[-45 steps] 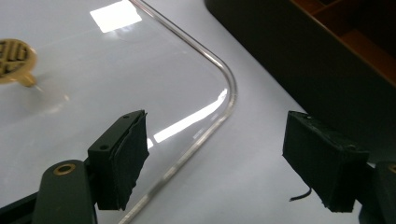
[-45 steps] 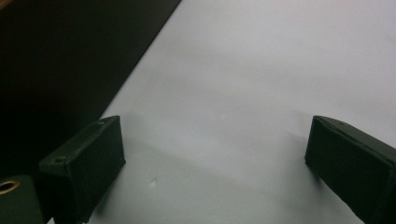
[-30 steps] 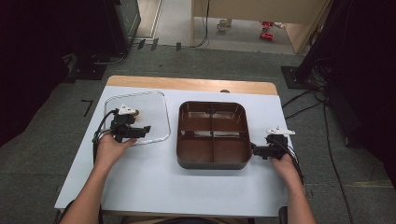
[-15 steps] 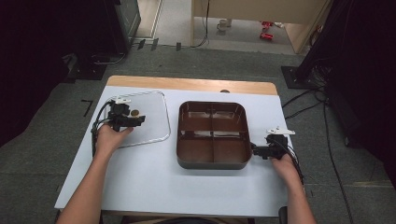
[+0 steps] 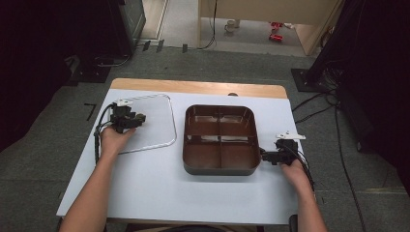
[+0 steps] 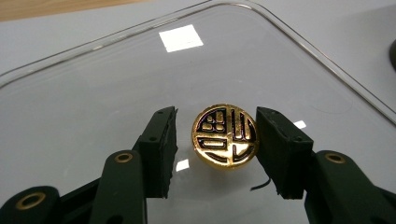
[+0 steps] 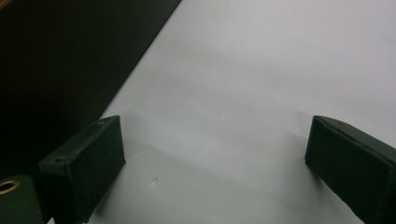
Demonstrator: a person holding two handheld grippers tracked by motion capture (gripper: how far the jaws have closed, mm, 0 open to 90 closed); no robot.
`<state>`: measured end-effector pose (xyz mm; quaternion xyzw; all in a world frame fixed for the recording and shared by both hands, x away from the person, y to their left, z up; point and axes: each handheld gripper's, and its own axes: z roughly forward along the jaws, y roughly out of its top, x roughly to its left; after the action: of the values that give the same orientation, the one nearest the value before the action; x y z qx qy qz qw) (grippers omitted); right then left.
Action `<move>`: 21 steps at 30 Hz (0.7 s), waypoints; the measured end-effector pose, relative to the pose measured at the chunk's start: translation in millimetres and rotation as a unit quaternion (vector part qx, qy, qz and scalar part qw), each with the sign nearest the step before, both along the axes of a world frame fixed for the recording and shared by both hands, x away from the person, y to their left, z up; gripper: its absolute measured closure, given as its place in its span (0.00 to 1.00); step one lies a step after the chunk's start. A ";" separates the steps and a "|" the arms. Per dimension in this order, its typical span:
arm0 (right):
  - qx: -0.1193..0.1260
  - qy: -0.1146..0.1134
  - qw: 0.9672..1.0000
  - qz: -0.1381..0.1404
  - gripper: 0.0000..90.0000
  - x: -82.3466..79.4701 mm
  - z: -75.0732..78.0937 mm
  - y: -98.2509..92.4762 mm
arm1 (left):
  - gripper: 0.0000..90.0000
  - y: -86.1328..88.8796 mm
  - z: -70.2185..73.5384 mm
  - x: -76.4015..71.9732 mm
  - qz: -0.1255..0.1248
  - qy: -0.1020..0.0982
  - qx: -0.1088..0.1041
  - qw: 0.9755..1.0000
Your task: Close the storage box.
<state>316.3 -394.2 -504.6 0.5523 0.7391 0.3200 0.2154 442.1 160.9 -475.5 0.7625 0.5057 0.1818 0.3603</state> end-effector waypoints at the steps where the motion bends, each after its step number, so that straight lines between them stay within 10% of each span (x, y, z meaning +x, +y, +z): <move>1: 0.000 0.000 1.000 0.000 0.05 0.0 0.0 0.0 | 0.55 1.5 -1.5 1.4 -0.004 0.004 -0.006 1.000; 21: 0.001 0.000 1.000 0.000 0.04 0.2 0.0 -0.2 | 0.66 -4.7 2.4 8.5 -0.025 0.026 0.020 0.999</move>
<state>316.5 -394.4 -504.7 0.5521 0.7391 0.3205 0.2150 450.5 156.1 -473.1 0.7862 0.4922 0.1631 0.3361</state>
